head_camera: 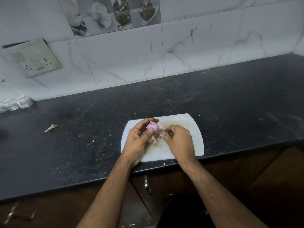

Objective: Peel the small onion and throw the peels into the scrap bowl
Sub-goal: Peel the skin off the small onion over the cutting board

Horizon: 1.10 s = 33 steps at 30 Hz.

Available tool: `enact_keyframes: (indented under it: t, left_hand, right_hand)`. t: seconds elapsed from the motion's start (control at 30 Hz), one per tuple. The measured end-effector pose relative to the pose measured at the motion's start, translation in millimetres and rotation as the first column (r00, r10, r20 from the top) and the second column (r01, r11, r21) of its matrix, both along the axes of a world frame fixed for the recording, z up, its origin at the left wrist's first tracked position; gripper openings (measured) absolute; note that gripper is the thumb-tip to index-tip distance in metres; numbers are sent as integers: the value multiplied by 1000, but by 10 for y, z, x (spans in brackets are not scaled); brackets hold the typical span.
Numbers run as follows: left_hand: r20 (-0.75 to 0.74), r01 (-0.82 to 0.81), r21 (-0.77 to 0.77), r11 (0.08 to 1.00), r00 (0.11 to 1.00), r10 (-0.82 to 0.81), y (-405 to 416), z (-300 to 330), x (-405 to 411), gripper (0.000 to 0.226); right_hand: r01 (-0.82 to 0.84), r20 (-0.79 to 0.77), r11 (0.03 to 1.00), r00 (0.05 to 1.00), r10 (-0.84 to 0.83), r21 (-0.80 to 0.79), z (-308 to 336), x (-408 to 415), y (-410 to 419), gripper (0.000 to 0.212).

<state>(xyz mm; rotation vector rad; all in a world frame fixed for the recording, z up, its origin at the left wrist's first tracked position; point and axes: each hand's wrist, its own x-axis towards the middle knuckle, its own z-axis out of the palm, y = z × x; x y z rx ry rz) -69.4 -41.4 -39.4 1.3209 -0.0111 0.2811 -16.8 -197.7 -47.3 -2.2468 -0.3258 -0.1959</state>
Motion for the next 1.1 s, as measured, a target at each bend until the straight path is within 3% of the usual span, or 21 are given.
enact_keyframes:
  t: [0.17, 0.3, 0.4, 0.6, 1.1]
  left_hand:
    - [-23, -5, -61, 998, 1000, 4, -51, -23, 15, 41]
    - [-8, 16, -74, 997, 1000, -17, -47, -35, 33, 42]
    - [-1, 17, -57, 998, 1000, -17, -57, -27, 18, 41]
    - [2, -7, -34, 999, 1000, 7, -51, -32, 19, 43]
    - [-1, -29, -13, 1000, 1000, 29, -73, 16, -5, 41]
  right_hand:
    - [-71, 94, 989, 994, 60, 127, 19, -2, -35, 27]
    - [-165, 148, 951, 981, 130, 261, 56, -62, -50, 21]
    - [-173, 142, 951, 980, 140, 255, 42, -56, -50, 30]
    - [-234, 172, 944, 965, 196, 233, 24, -68, -55, 24]
    - [-198, 168, 958, 972, 165, 205, 39, -100, -63, 24]
